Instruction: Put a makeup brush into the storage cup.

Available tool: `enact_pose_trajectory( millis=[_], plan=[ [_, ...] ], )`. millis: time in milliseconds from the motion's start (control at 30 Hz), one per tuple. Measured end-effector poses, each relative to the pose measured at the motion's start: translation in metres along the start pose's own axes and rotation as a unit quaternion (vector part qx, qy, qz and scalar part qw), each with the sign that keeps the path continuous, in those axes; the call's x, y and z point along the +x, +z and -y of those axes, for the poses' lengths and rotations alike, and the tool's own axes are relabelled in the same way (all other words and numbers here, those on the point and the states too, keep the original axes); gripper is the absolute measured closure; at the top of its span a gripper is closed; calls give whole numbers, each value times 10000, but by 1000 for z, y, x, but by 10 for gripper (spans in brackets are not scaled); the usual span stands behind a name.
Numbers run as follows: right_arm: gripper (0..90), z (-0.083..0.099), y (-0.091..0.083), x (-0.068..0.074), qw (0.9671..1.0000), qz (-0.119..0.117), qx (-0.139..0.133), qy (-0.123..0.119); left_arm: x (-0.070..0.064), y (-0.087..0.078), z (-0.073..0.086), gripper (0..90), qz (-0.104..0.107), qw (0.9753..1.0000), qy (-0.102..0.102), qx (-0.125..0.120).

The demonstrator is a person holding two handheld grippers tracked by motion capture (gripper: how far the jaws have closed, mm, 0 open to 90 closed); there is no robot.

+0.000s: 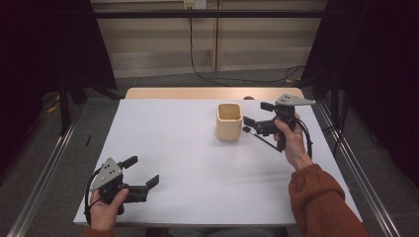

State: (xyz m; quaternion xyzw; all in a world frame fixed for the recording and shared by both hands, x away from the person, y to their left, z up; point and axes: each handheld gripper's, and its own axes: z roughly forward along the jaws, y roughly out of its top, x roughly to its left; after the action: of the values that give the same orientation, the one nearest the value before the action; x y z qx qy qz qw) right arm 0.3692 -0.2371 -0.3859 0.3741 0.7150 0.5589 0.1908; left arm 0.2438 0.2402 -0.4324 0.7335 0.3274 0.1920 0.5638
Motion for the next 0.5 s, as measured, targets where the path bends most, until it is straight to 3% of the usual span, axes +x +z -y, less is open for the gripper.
enact_pose_trajectory(
  millis=[500],
  plan=[
    [26,16,-34,6,10000,-20,-33,13,0,0,0,15,-28,10000,8,3]
  ],
)
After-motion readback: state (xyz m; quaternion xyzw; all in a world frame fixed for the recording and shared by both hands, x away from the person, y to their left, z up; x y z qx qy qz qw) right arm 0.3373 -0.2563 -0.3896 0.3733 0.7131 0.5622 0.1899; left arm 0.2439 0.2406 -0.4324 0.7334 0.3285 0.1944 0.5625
